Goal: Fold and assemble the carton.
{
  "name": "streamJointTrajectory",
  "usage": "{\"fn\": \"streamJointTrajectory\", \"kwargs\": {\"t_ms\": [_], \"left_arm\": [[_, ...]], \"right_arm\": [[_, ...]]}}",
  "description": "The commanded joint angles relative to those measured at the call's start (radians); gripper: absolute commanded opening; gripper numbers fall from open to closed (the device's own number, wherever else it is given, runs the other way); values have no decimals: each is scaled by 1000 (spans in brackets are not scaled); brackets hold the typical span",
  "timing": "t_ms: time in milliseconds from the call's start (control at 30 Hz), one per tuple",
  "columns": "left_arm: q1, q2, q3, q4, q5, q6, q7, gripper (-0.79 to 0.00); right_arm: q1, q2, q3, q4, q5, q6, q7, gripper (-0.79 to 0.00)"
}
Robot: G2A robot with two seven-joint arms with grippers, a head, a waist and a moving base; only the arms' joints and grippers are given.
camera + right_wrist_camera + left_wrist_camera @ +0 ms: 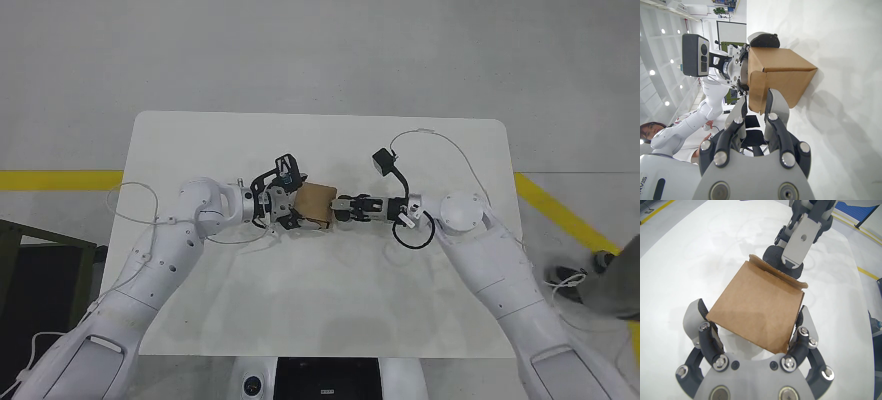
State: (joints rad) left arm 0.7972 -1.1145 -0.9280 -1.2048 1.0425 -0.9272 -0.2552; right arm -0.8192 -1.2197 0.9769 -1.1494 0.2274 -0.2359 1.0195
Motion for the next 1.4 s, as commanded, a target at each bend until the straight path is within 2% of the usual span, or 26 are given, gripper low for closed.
{"fn": "streamJointTrajectory", "kwargs": {"t_ms": [0, 900, 1367], "left_arm": [[-1, 0, 0, 1, -1, 0, -3, 0], [13, 1, -5, -19, -16, 7, -24, 0], [22, 0, -2, -28, -19, 2, -28, 0]], "right_arm": [[0, 0, -1, 2, -8, 2, -3, -606], [18, 14, 8, -21, -170, -6, -15, -628], [21, 6, -17, -46, -164, 0, -29, -619]]}}
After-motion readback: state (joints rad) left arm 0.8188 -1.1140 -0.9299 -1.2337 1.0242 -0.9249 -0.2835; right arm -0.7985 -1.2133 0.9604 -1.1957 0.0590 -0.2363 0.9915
